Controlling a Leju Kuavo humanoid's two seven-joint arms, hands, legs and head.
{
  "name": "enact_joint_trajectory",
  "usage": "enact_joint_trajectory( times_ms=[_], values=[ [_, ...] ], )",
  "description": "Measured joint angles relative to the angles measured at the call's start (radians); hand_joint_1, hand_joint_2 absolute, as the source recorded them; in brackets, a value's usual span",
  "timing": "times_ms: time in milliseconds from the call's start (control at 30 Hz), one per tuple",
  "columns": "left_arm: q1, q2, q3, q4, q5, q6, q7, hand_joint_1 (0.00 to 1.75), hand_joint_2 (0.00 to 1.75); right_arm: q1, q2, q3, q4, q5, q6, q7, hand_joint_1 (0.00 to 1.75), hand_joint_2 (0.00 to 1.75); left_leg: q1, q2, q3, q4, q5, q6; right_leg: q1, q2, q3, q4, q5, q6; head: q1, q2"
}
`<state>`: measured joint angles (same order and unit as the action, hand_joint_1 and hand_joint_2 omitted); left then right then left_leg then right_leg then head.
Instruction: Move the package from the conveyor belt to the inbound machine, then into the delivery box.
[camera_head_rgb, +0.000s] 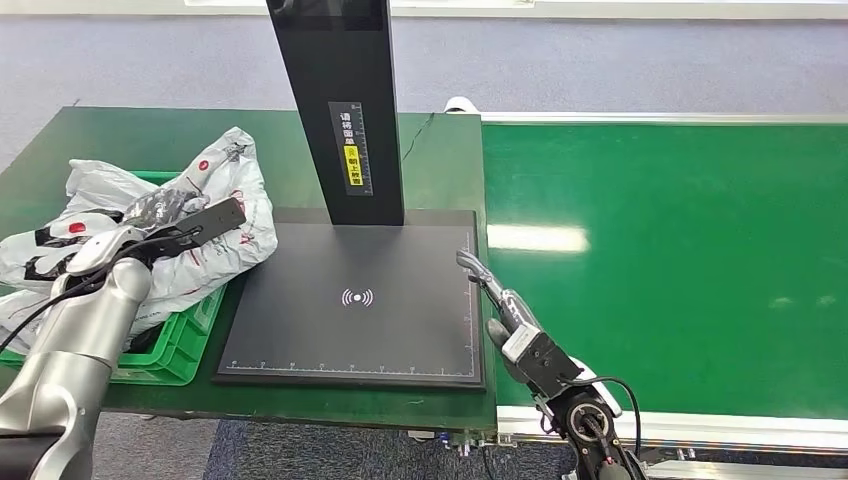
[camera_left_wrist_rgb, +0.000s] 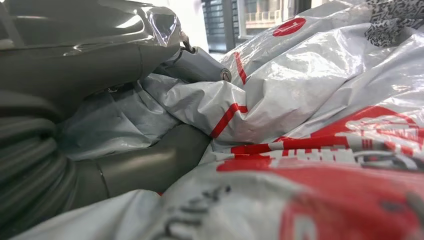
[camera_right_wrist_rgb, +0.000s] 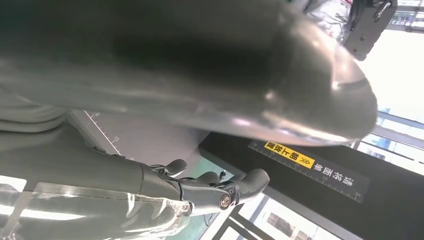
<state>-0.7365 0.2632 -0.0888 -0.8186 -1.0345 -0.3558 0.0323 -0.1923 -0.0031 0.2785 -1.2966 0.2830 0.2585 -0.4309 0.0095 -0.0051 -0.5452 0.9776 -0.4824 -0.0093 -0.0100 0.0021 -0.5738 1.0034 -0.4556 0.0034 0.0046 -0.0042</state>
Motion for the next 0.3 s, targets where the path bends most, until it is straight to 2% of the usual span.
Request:
enact_joint_trajectory(
  times_ms=[100, 167, 233, 267, 300],
  values=[
    [0.001, 0.007, -0.05, 0.01, -0.001, 0.027, 0.001, 1.75, 1.75, -0.009, 0.0, 0.0, 0.013, -0.002, 0.0, 0.0, 0.0, 0.0, 0.0, -0.001, 0.003, 0.0, 0.0, 0.0, 0.0, -0.002, 0.003, 0.0, 0.0, 0.0, 0.0, 0.0],
    [0.005, 0.013, -0.073, 0.011, -0.004, 0.047, 0.013, 1.64, 1.75, -0.011, 0.0, 0.0, 0.018, -0.002, -0.001, 0.0, 0.0, 0.0, 0.0, -0.001, 0.005, 0.0, 0.0, 0.0, 0.0, -0.002, 0.005, 0.0, 0.0, 0.0, 0.0, 0.0],
    [0.009, 0.016, -0.087, 0.011, -0.013, 0.071, 0.04, 1.39, 1.75, -0.011, 0.0, 0.0, 0.021, -0.002, -0.001, 0.0, 0.0, 0.0, 0.0, -0.001, 0.006, 0.0, 0.0, 0.0, 0.0, -0.002, 0.006, 0.0, 0.0, 0.0, 0.0, 0.0],
    [0.012, 0.018, -0.092, 0.011, -0.023, 0.089, 0.061, 1.12, 1.75, -0.011, -0.001, 0.0, 0.022, -0.002, -0.001, 0.0, 0.0, 0.0, 0.0, -0.001, 0.006, 0.0, 0.0, 0.0, 0.0, -0.001, 0.007, 0.0, 0.0, 0.0, 0.0, 0.0],
    [0.013, 0.018, -0.095, 0.011, -0.027, 0.097, 0.071, 1.01, 1.75, -0.011, -0.001, 0.0, 0.022, -0.002, -0.001, 0.0, 0.0, 0.0, 0.0, -0.001, 0.007, 0.0, 0.0, 0.0, 0.0, -0.001, 0.007, 0.0, 0.0, 0.0, 0.0, 0.0]
  ],
)
